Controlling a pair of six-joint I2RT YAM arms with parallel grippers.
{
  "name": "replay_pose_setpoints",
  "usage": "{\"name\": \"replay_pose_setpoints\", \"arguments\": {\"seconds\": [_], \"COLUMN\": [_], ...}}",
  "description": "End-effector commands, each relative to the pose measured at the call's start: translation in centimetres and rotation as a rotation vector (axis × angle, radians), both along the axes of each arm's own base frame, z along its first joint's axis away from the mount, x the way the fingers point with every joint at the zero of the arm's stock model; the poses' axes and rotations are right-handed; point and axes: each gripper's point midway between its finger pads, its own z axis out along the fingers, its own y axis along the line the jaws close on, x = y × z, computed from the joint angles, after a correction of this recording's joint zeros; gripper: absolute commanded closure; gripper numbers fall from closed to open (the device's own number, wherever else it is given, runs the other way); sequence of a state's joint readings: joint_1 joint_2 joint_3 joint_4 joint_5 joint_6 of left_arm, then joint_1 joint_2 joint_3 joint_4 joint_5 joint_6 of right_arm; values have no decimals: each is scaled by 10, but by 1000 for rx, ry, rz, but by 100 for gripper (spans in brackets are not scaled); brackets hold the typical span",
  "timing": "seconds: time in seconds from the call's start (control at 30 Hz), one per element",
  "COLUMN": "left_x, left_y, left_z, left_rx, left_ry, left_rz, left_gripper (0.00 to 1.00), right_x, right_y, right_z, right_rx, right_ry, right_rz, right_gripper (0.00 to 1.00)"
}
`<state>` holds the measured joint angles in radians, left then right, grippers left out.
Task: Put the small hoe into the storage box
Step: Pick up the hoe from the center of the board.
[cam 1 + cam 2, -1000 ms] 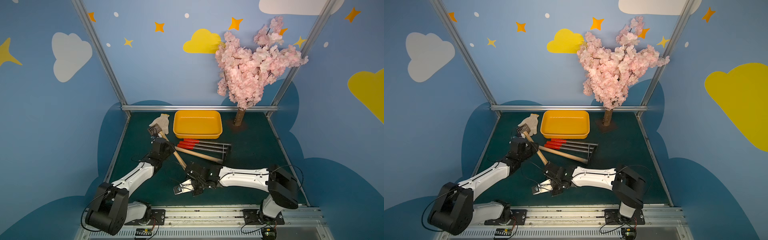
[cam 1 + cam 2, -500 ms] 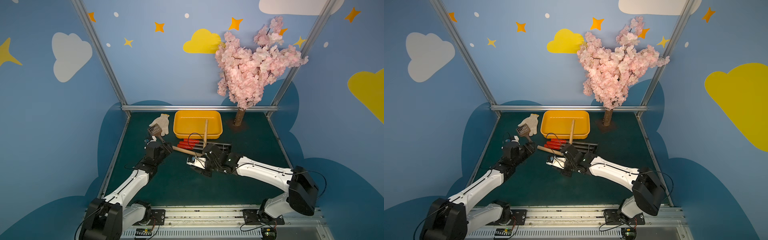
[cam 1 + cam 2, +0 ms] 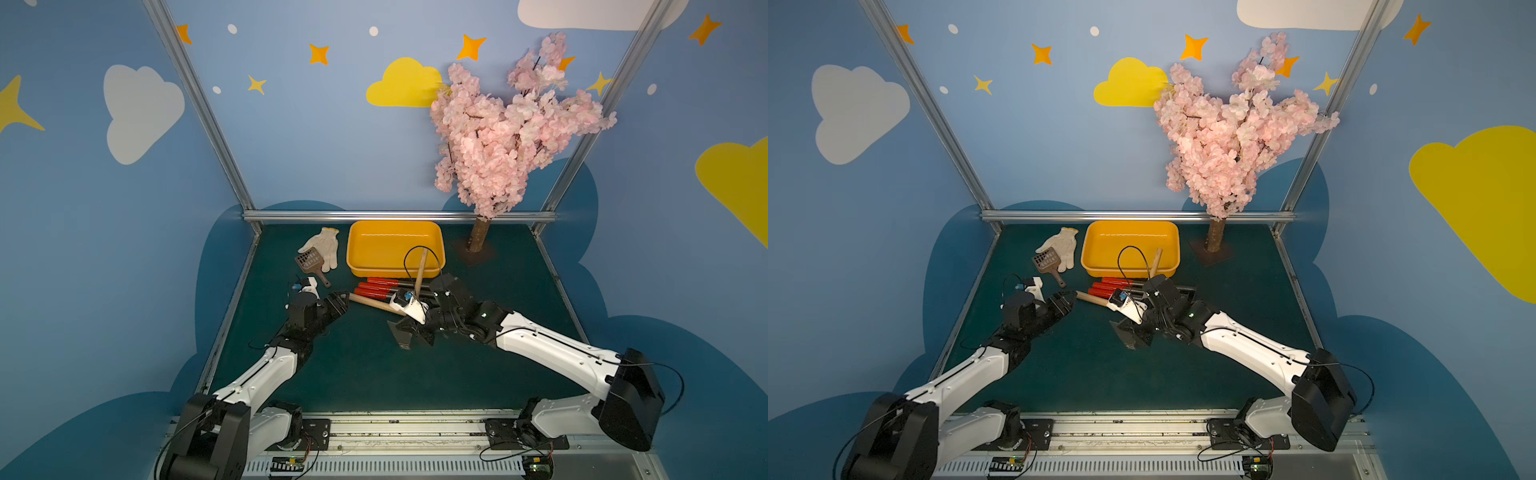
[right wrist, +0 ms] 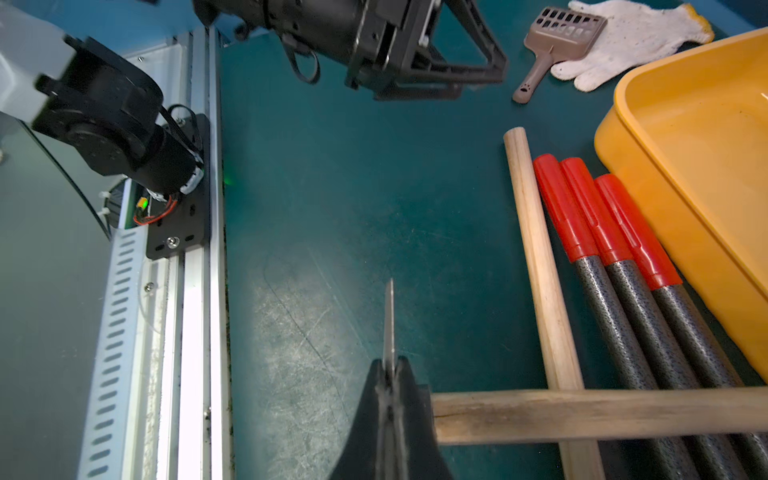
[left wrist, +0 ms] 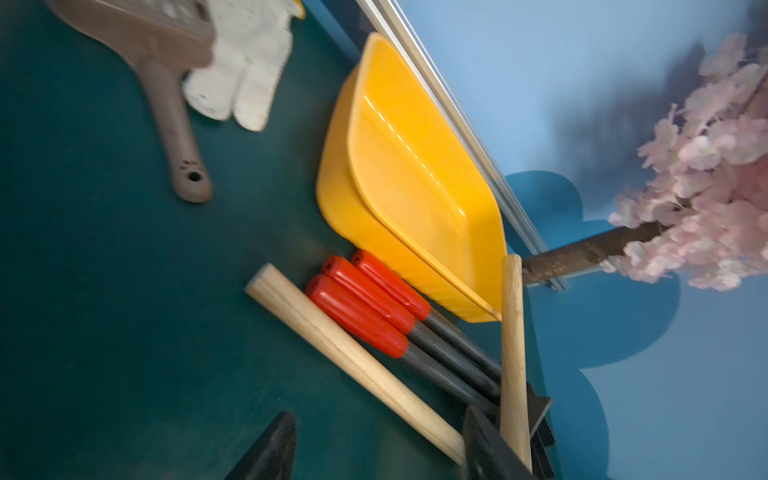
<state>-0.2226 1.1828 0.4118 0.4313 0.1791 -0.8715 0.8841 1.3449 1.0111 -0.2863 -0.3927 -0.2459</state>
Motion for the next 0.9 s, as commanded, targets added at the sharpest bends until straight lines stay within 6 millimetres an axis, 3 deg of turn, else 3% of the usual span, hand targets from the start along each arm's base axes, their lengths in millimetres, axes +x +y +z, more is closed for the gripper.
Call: {"name": "replay_pose_setpoints", "arguments": {"seconds": [0.0, 0.1, 0.4, 0.57, 0.87], "left_x": [4, 5, 16, 21, 16], "left_y": [-43, -63, -84, -100, -126], "left_z": [37, 49, 74, 78, 106], "left_rx": [-141, -244, -448, -495, -524], "left_ry": [-145, -184, -256, -261, -301], "left_rz": [-240, -348, -472, -516, -612], "left_gripper": [36, 36, 37, 37, 37], "right_x": [-8, -19, -56, -68, -77], "right_y": [9, 6, -3, -4, -4], "right_z": [62, 83, 129, 136, 140], "right_rx": [182, 234, 390, 425, 458], "right_ry": [-41, -18, 40, 87, 119], "right_rz": [78, 139, 302, 364, 431], "right_gripper": [100, 100, 100, 100, 100]}}
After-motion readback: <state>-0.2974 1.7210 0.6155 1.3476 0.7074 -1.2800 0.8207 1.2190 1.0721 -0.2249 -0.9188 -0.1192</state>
